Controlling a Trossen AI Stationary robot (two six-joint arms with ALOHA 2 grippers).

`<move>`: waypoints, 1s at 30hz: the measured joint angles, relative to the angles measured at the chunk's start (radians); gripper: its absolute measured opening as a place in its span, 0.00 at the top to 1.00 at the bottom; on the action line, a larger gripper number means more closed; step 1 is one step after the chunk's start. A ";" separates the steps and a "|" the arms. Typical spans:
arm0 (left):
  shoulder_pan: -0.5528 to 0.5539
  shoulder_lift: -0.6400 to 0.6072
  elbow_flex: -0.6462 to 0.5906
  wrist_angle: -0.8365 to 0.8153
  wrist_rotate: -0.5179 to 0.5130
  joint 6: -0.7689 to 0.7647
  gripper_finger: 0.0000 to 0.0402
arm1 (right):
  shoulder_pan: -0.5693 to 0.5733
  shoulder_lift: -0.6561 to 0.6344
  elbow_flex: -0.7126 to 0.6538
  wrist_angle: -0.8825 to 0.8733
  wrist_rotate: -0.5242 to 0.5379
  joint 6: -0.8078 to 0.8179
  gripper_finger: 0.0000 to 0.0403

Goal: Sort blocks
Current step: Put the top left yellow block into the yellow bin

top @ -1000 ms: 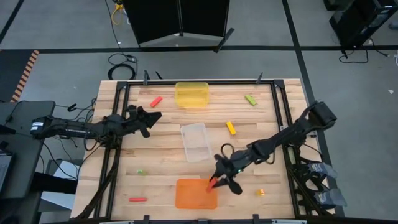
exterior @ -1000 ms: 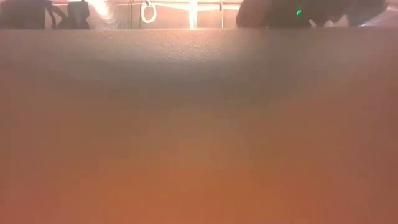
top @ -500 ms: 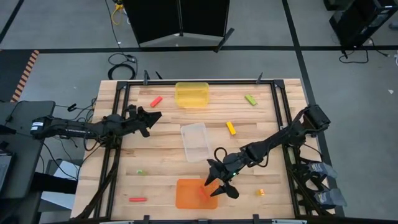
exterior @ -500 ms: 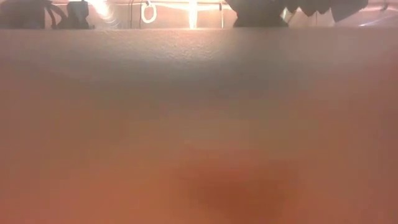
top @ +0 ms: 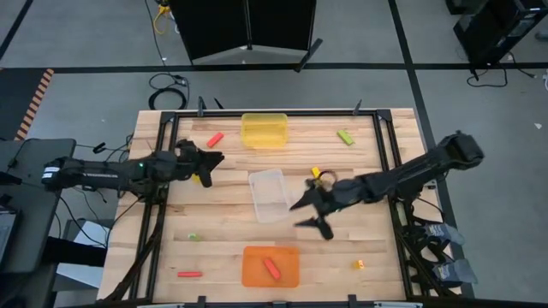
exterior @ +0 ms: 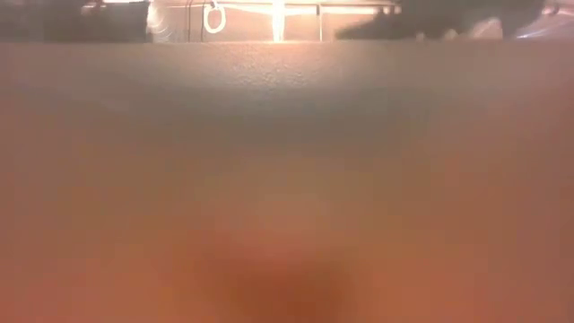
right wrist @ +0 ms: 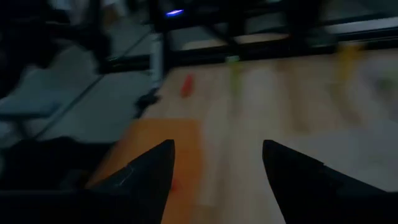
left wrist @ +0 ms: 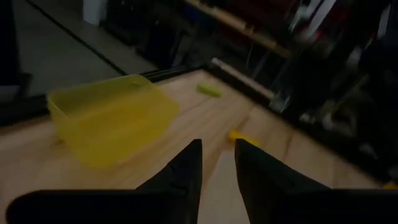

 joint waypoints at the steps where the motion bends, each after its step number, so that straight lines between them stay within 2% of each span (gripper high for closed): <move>1: 0.000 0.013 0.048 -0.082 -0.004 0.010 0.73 | -0.010 -0.044 -0.035 0.001 0.029 0.003 0.37; 4: 0.000 0.070 0.194 -0.347 -0.040 0.025 0.68 | -0.031 -0.168 -0.132 0.007 0.095 0.022 0.37; 8: 0.002 0.182 0.368 -0.693 -0.075 -0.021 0.61 | -0.050 -0.295 -0.221 0.007 0.119 0.036 0.37; 13: 0.004 0.354 0.482 -0.994 -0.035 -0.110 0.50 | -0.071 -0.374 -0.258 0.003 0.120 0.022 0.38; 19: 0.038 0.499 0.498 -1.108 0.118 -0.135 0.42 | -0.088 -0.389 -0.258 0.007 0.119 -0.035 0.38; 24: 0.087 0.546 0.499 -1.203 0.137 -0.136 0.41 | -0.088 -0.389 -0.258 0.002 0.113 -0.050 0.39; 30: 0.134 0.547 0.499 -1.225 0.161 -0.107 0.41 | -0.076 -0.389 -0.258 0.001 0.101 -0.053 0.40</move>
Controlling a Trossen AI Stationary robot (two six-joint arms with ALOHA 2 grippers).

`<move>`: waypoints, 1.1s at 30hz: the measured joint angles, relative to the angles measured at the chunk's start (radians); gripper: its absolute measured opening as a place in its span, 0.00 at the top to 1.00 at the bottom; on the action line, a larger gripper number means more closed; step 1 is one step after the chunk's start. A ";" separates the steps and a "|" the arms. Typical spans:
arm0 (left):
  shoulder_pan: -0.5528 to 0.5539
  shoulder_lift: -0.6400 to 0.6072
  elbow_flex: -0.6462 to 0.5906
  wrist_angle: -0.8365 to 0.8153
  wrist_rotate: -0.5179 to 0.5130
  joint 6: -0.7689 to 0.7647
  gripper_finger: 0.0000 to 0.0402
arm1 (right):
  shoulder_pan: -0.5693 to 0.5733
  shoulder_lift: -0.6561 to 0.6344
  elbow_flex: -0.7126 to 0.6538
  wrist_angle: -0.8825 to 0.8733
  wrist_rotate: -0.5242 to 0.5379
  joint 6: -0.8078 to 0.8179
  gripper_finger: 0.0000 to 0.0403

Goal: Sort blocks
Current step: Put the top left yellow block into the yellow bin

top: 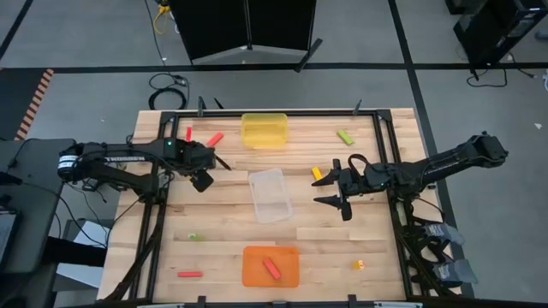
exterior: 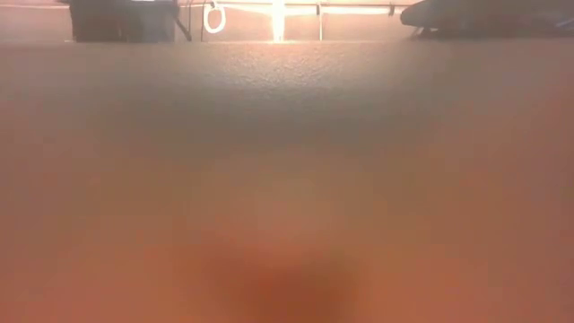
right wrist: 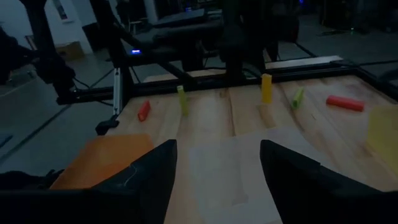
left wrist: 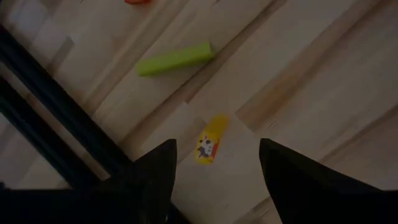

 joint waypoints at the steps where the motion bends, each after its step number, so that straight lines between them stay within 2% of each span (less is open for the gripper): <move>1: 0.004 0.000 -0.002 0.002 0.000 0.004 0.41 | 0.002 0.000 0.000 0.000 -0.004 0.000 0.40; 14: 0.027 0.000 -0.077 0.014 0.014 0.033 0.41 | 0.013 0.000 0.000 -0.001 -0.014 -0.008 0.41; 29: 0.027 -0.005 -0.209 0.171 0.031 0.048 0.41 | 0.013 0.000 0.001 -0.001 -0.014 -0.001 0.41; 33: 0.027 -0.005 -0.247 0.238 0.032 0.053 0.45 | 0.013 0.001 0.001 -0.001 -0.013 -0.001 0.42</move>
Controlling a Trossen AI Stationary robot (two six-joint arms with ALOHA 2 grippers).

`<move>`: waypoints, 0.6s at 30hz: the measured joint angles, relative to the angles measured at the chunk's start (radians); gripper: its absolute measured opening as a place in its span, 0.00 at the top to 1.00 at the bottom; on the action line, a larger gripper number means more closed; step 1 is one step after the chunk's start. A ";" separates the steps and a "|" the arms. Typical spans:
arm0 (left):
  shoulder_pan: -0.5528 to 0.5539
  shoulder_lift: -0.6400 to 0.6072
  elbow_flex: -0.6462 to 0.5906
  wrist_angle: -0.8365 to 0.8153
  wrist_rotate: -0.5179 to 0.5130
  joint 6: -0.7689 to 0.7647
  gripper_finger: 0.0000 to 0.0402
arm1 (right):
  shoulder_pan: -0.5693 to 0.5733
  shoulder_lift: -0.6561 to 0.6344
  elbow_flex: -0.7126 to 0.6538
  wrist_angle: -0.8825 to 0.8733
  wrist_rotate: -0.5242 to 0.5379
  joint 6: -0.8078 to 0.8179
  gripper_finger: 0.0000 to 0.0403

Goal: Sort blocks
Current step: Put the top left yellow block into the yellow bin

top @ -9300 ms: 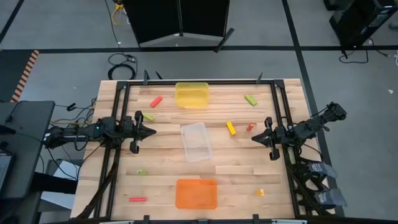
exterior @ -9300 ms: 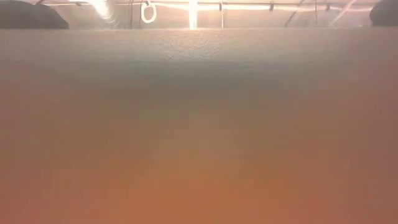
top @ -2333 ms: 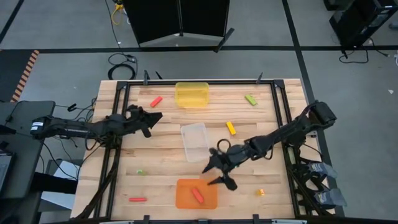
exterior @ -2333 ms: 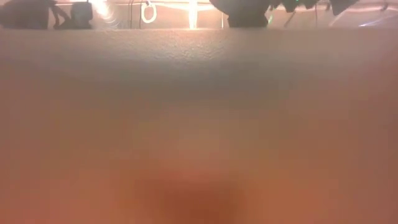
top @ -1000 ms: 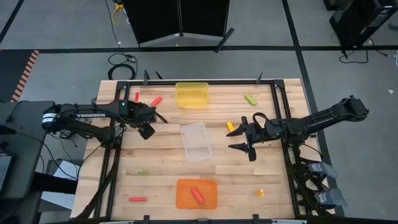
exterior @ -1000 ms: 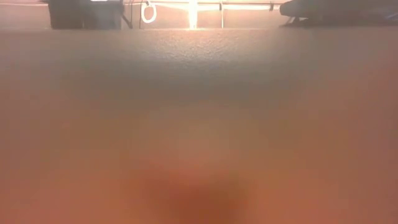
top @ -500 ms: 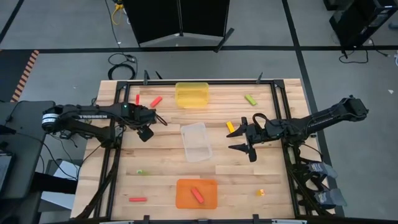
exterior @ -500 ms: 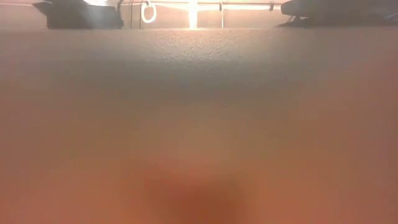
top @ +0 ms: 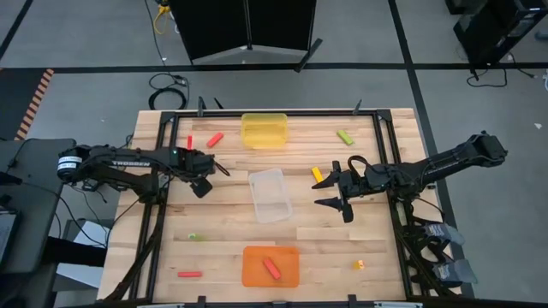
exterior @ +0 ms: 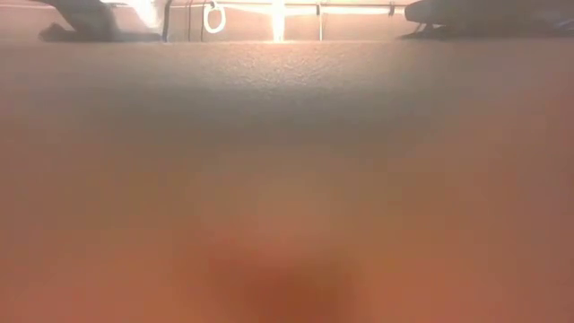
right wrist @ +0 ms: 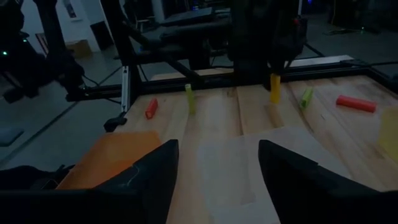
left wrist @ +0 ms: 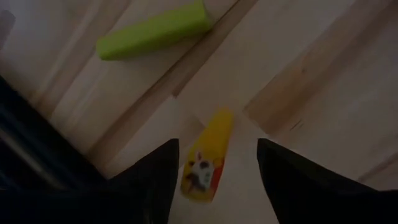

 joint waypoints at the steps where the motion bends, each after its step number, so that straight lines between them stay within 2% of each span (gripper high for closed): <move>1: 0.000 0.000 -0.008 0.014 0.000 0.000 0.47 | 0.000 0.000 0.000 0.000 0.000 0.000 0.42; 5: 0.000 0.000 -0.030 0.045 0.000 -0.005 0.57 | 0.000 0.000 0.000 0.000 0.003 0.000 0.43; 11: 0.000 -0.001 -0.039 0.050 0.001 -0.024 0.85 | 0.000 0.000 0.000 0.000 0.005 0.000 0.44; 18: 0.000 0.000 -0.002 0.056 0.005 -0.030 0.84 | -0.001 0.000 0.000 0.000 0.005 0.000 0.46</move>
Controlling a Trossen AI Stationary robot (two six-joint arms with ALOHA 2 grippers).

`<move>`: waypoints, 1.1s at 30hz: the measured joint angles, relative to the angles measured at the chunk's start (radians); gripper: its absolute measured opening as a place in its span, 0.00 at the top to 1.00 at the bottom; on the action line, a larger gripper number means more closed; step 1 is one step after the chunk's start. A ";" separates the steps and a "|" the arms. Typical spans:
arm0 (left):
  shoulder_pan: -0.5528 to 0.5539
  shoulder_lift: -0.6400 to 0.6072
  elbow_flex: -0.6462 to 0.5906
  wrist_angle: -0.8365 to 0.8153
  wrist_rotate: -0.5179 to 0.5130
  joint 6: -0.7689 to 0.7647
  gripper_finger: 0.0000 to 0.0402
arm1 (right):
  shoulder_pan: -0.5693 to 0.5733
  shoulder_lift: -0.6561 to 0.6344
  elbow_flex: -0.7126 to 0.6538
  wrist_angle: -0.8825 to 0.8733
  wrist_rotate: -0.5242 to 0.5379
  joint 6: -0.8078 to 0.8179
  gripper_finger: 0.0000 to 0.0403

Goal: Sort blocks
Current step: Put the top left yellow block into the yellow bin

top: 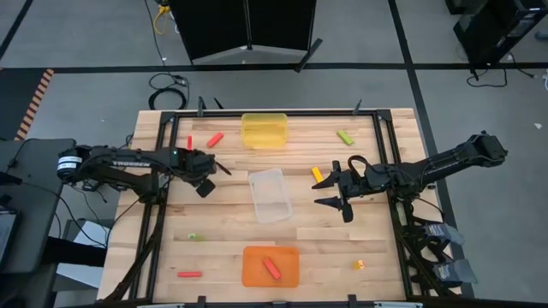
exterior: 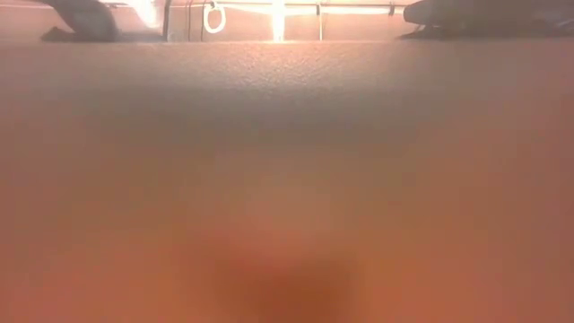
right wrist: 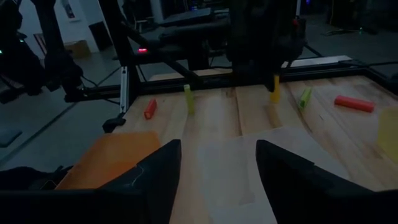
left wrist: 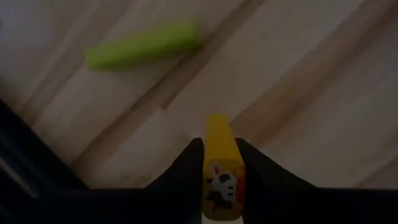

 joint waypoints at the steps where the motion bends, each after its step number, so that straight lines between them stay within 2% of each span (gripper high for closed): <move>1: 0.000 -0.002 0.020 0.000 -0.002 0.002 0.84 | 0.000 0.000 0.000 0.000 0.000 0.000 0.46; 6: 0.000 -0.005 0.182 0.022 -0.057 0.031 0.84 | -0.005 0.000 0.000 0.007 0.000 0.000 0.47; 10: 0.021 0.006 0.256 0.257 -0.118 0.120 0.84 | -0.026 0.000 0.000 0.013 0.000 0.000 0.47; 15: 0.119 0.128 0.256 0.558 -0.097 0.212 0.84 | -0.053 0.000 0.001 0.050 0.001 -0.005 0.47; 21: 0.249 0.288 0.255 0.840 -0.024 0.219 0.84 | -0.061 0.000 0.001 0.057 0.001 -0.003 0.48; 26: 0.338 0.393 0.294 0.864 0.019 0.219 0.84 | -0.057 0.000 0.001 0.057 0.010 0.003 0.47; 30: 0.369 0.466 0.329 0.864 0.043 0.212 0.83 | -0.058 0.000 0.001 0.056 0.141 -0.035 0.47; 33: 0.373 0.491 0.338 0.857 0.068 0.213 0.71 | -0.072 0.000 0.001 0.051 0.294 -0.044 0.46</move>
